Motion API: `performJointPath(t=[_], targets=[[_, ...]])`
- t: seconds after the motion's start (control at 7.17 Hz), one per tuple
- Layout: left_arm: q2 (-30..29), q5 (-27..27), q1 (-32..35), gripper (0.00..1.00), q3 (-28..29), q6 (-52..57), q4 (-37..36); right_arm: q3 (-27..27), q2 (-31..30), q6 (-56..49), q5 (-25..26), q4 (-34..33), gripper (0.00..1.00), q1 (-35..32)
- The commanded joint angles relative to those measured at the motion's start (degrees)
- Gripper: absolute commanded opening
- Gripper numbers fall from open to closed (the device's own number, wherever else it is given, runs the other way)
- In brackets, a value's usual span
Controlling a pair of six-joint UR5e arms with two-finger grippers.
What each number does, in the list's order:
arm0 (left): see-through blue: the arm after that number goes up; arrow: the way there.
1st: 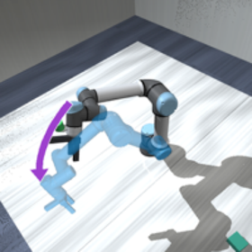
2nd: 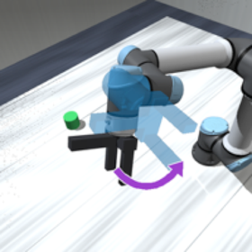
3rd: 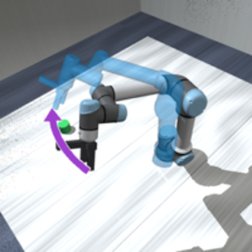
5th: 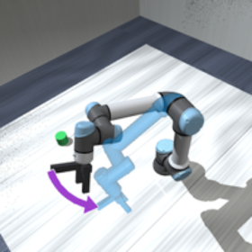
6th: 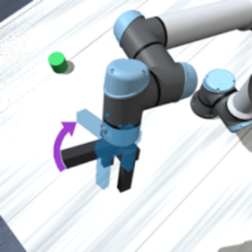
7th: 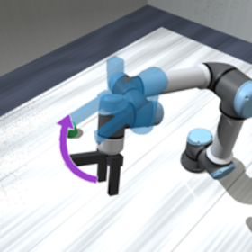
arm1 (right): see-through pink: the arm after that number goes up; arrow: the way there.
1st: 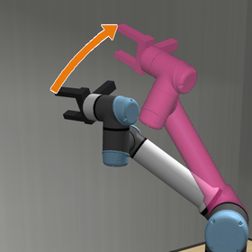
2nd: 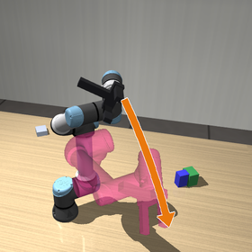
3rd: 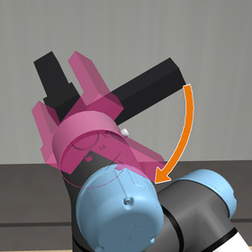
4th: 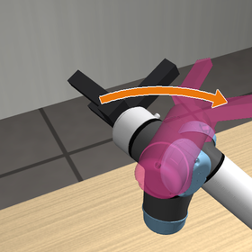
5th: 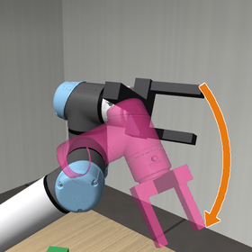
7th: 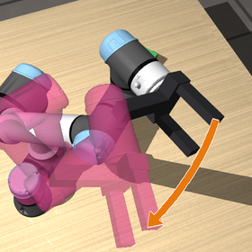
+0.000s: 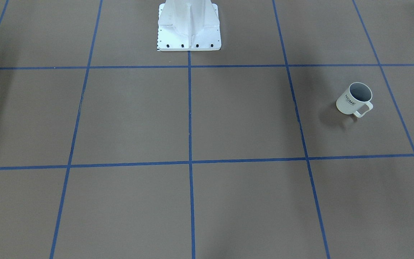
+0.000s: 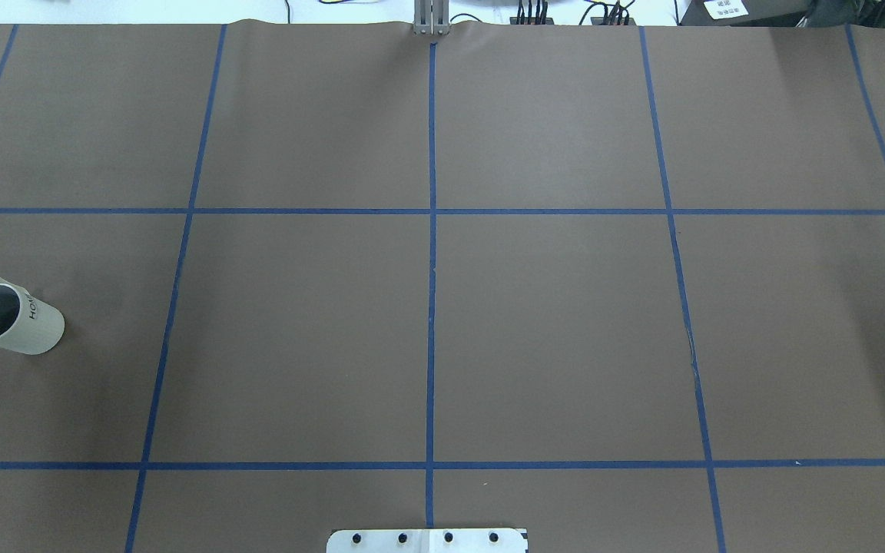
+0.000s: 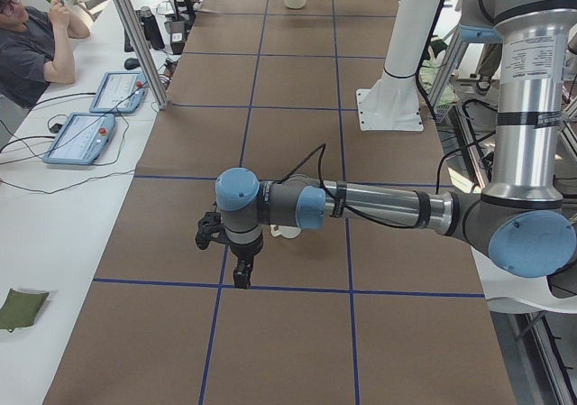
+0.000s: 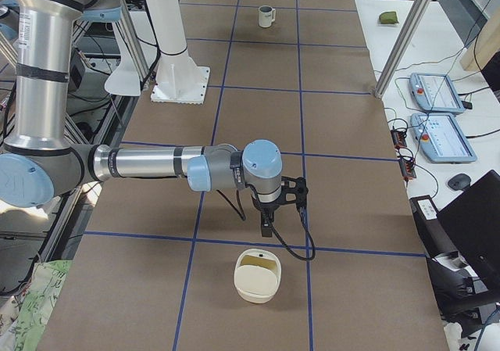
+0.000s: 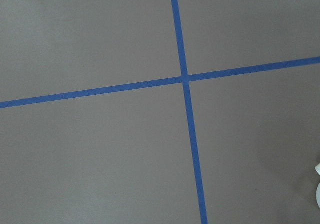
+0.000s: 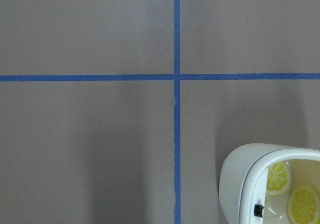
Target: Left arm hands cup to right arm to dump lemon
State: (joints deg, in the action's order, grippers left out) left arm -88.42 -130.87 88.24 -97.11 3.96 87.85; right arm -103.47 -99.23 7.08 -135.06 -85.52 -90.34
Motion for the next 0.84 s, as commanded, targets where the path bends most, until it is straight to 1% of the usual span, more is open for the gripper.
performJointPath(t=[0.0, 0.7], targets=[[0.0, -2.62, 0.0, 1.0, 0.16, 0.0, 0.04, -0.16, 0.01, 0.31, -0.03, 0.44, 1.0, 0.07], [-0.26, -2.37, 0.0, 1.0, 0.42, 0.09, 0.22, 0.37, 1.32, 0.22, 0.23, 0.35, 1.0, 0.6]])
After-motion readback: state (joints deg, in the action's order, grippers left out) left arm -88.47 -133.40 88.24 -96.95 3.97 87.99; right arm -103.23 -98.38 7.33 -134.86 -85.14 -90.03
